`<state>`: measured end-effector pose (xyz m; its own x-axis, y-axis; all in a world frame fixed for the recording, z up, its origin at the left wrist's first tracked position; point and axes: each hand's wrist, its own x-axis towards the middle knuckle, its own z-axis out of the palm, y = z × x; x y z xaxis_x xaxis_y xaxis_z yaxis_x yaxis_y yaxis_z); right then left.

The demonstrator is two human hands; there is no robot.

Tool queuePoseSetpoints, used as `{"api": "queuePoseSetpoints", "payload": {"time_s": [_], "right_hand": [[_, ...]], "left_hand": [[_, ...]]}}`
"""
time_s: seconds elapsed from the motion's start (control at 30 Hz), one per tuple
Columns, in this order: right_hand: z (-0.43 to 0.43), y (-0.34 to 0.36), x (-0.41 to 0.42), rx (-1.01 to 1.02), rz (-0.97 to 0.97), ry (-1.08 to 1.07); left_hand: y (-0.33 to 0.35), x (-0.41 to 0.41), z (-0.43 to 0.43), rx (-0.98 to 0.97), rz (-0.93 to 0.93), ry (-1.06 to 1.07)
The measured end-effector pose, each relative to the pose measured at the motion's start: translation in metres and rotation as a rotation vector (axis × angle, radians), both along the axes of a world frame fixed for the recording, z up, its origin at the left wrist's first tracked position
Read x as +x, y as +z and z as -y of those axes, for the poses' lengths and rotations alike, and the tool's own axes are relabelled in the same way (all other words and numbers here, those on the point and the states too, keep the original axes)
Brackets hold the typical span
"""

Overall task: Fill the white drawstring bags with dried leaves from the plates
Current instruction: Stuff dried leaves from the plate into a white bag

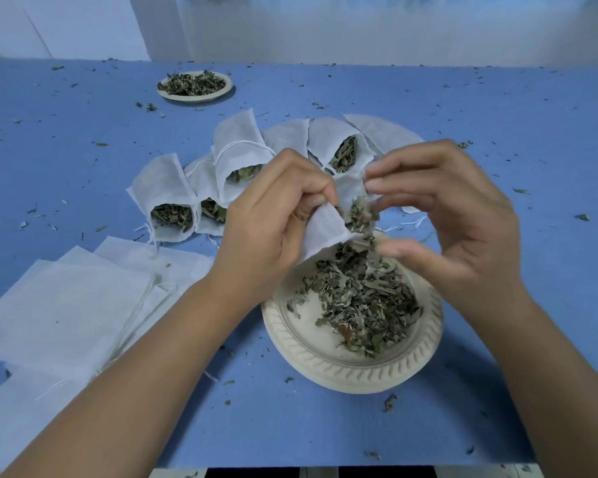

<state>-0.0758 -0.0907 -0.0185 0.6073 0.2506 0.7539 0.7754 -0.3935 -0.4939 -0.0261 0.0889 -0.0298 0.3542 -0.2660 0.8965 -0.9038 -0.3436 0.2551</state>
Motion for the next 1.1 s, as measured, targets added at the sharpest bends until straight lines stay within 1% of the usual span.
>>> {"api": "queuePoseSetpoints", "payload": {"time_s": [0.03,0.17,0.2,0.27,0.33,0.4,0.47,0.53,0.6,0.7,0.83,0.87,0.93,1.0,1.07,1.1], "right_hand": [[0.002,0.001,0.0,-0.029,0.017,0.009],[0.001,-0.004,0.002,-0.262,0.051,-0.055],[-0.001,-0.006,0.003,-0.321,0.024,-0.05],[-0.005,-0.011,0.002,-0.459,-0.096,-0.031],[-0.008,-0.014,0.001,-0.548,-0.136,-0.009],[-0.007,-0.012,0.0,-0.486,-0.148,-0.003],[-0.002,-0.007,0.0,-0.38,-0.085,-0.055],[0.004,-0.002,0.002,-0.336,-0.005,-0.122],[0.008,-0.001,0.004,-0.314,0.015,-0.165],[0.007,-0.005,0.005,-0.266,-0.007,-0.156],[0.004,-0.004,0.004,-0.137,-0.007,-0.042],[0.005,-0.003,0.004,-0.104,-0.003,-0.041],[0.005,-0.003,0.002,-0.062,0.026,-0.108],[0.002,-0.004,0.001,-0.069,0.077,-0.212],[-0.006,-0.008,0.003,-0.18,0.136,-0.292],[-0.011,-0.011,0.004,-0.254,0.141,-0.285]], "left_hand": [[0.0,0.0,0.0,-0.004,-0.004,0.009],[0.001,0.0,0.0,-0.002,-0.019,0.008],[0.001,-0.001,0.0,-0.001,-0.02,-0.003],[0.0,-0.002,0.001,0.02,-0.023,-0.044],[-0.001,-0.003,0.004,0.061,-0.042,-0.086],[-0.001,-0.003,0.005,0.048,-0.057,-0.087],[0.0,-0.001,0.003,0.012,-0.045,-0.046],[0.0,0.001,0.0,0.0,-0.035,-0.003],[0.0,0.002,-0.001,-0.007,-0.041,0.015],[0.001,0.002,-0.001,-0.012,-0.042,0.021],[0.001,0.001,-0.001,0.005,-0.026,0.019],[0.001,0.001,-0.001,0.01,-0.027,0.011],[0.002,0.0,0.0,0.025,-0.03,-0.023],[0.0,-0.001,0.001,0.048,-0.031,-0.086],[-0.003,-0.002,0.002,0.09,-0.035,-0.151],[-0.004,-0.002,0.003,0.111,-0.033,-0.169]]}}
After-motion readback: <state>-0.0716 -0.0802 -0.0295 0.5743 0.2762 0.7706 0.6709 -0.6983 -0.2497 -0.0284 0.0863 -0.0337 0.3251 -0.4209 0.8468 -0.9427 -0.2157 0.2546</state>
